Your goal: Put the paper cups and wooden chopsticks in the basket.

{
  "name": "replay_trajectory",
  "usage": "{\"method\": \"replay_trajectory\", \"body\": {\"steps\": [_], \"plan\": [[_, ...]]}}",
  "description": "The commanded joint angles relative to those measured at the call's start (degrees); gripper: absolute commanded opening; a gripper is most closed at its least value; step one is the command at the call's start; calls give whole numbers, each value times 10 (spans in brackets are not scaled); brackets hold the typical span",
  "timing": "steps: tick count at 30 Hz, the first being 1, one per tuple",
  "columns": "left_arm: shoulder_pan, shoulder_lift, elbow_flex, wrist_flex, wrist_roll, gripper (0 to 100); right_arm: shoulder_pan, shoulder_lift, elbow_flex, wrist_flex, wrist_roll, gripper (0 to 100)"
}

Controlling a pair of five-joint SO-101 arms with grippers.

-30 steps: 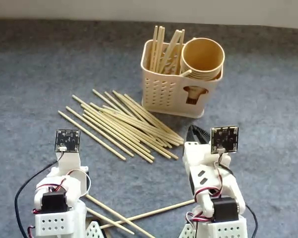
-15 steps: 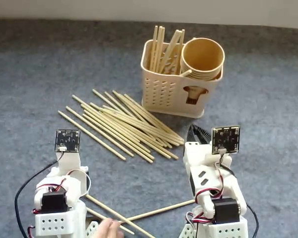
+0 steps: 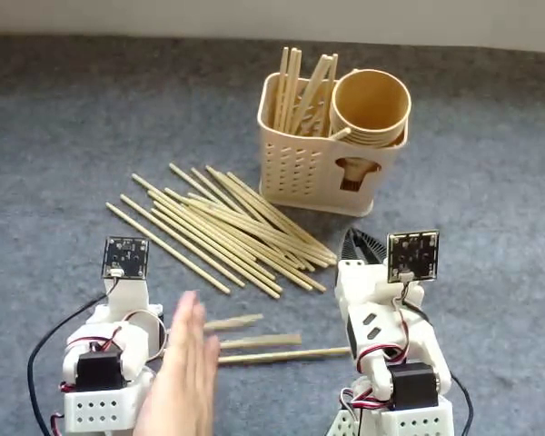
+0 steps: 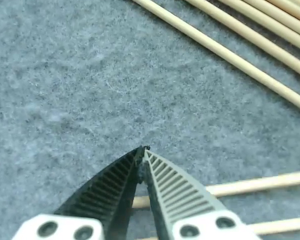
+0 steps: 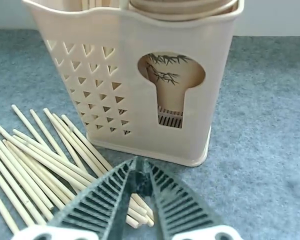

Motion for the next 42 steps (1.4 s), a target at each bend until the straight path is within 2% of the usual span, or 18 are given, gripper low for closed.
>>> {"method": "replay_trajectory", "body": {"steps": [1,9,13,19,23,35,42], "plan": [[-5,5,12,3,-4,5,7,-5,-32,-2,6,5],[-5,5,12,3,-4,5,0,0,-73,25,33,5],[-5,5,12,3,-4,5,-43,0,-119,63,38,5],[-5,5,12,3,-4,5,-81,13,-157,65,62,5],[-5,5,12,3,-4,5,-106,109,-212,65,66,5],[-5,5,12,3,-4,5,-258,474,-391,65,63,5],[-5,5,12,3,-4,5,-276,645,-455,65,65,7]]}}
